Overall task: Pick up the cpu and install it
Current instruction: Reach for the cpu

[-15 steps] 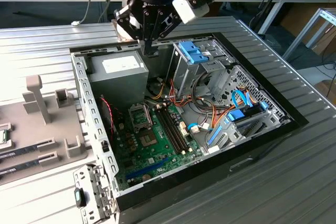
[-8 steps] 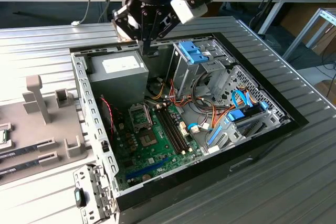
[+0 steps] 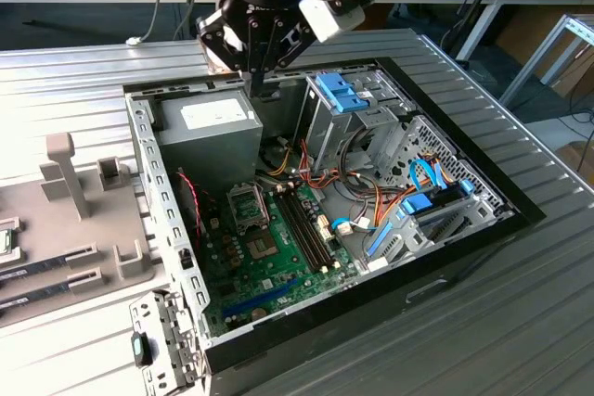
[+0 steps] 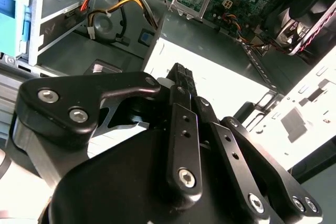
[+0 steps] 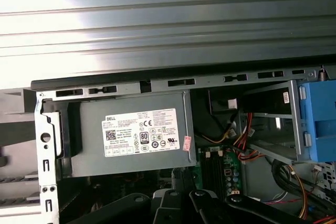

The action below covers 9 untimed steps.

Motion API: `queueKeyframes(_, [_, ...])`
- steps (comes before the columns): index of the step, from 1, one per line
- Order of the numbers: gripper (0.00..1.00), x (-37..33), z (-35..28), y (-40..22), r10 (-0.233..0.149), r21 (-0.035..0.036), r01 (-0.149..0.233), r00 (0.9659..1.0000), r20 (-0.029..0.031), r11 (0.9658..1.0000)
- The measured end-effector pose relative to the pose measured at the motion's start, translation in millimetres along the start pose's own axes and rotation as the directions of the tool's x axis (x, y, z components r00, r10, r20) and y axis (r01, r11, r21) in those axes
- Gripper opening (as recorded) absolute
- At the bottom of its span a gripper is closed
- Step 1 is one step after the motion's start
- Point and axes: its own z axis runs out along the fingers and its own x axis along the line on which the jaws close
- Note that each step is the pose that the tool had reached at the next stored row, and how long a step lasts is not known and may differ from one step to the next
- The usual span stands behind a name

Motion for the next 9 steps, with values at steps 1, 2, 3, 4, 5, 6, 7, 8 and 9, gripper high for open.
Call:
queueKeyframes(1, [0.1,0.2,0.0,0.0,0.0,0.0001,0.0,1.0,0.0,1.0])
queueKeyframes(2, [0.1,0.3,0.0,0.0,0.0,0.0001,0.0,1.0,0.0,1.0])
queueKeyframes(3, [0.1,0.3,0.0,0.0,0.0,0.0,0.0,1.0,0.0,1.0])
queueKeyframes(4, [0.1,0.5,0.0,0.0,0.0,0.0,0.0,1.0,0.0,1.0])
queueKeyframes(5, [0.1,0.8,0.0,-0.1,0.0,0.0,0.0,1.0,0.0,1.0])
queueKeyframes(6, [0.1,1.1,0.0,-0.1,0.0,0.0,0.0,1.0,0.0,1.0])
queueKeyframes(7, [0.1,1.3,0.0,-0.1,0.0,-0.0001,0.0,1.0,0.0001,1.0])
queueKeyframes(8, [0.1,1.6,0.0,-0.1,0.0,0.0,0.0,1.0,0.0,1.0])
queueKeyframes(9, [0.1,1.9,0.0,-0.1,0.0,-0.0001,0.0,1.0,0.0,1.0])
